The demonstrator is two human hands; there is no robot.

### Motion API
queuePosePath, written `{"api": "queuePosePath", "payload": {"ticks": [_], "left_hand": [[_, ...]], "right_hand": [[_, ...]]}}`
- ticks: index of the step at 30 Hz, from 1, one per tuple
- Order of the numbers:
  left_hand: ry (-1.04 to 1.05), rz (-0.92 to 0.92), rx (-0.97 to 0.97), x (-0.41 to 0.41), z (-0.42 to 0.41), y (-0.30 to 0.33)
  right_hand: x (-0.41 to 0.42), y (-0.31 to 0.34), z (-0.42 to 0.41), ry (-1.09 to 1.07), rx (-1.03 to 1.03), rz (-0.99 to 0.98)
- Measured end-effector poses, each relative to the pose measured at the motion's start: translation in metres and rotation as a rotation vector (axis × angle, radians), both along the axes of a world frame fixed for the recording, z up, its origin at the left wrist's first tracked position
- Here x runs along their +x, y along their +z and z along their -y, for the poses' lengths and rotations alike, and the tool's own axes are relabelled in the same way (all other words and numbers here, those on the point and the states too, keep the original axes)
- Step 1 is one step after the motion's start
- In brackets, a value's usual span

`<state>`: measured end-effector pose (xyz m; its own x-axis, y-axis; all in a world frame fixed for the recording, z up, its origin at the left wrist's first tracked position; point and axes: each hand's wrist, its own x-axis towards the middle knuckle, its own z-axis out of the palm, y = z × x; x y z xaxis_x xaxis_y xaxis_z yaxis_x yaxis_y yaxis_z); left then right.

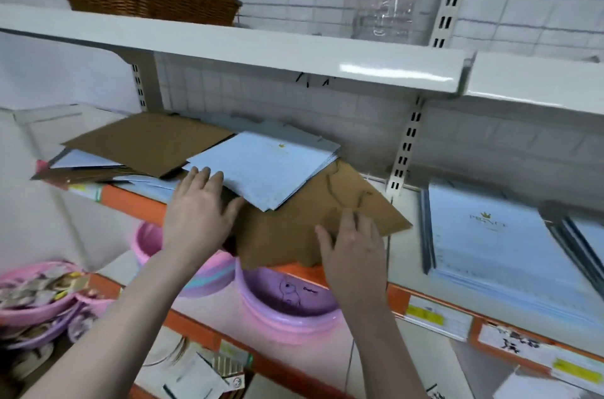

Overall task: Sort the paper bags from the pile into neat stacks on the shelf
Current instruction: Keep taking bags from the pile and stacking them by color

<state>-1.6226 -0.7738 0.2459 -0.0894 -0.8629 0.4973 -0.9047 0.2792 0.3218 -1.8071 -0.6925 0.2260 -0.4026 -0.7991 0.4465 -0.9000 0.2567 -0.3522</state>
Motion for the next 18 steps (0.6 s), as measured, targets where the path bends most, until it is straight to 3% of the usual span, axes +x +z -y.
{"api": "queuePosePath", "payload": {"ticks": [8, 18], "left_hand": [[-0.081, 0.052, 0.017, 0.066, 0.026, -0.010], [-0.148, -0.001, 0.012, 0.056, 0.074, -0.003]], "right_hand": [[0.057, -0.006, 0.015, -0.021, 0.078, 0.070], [0.064, 0.008, 0.056, -0.052, 0.089, 0.059]]}}
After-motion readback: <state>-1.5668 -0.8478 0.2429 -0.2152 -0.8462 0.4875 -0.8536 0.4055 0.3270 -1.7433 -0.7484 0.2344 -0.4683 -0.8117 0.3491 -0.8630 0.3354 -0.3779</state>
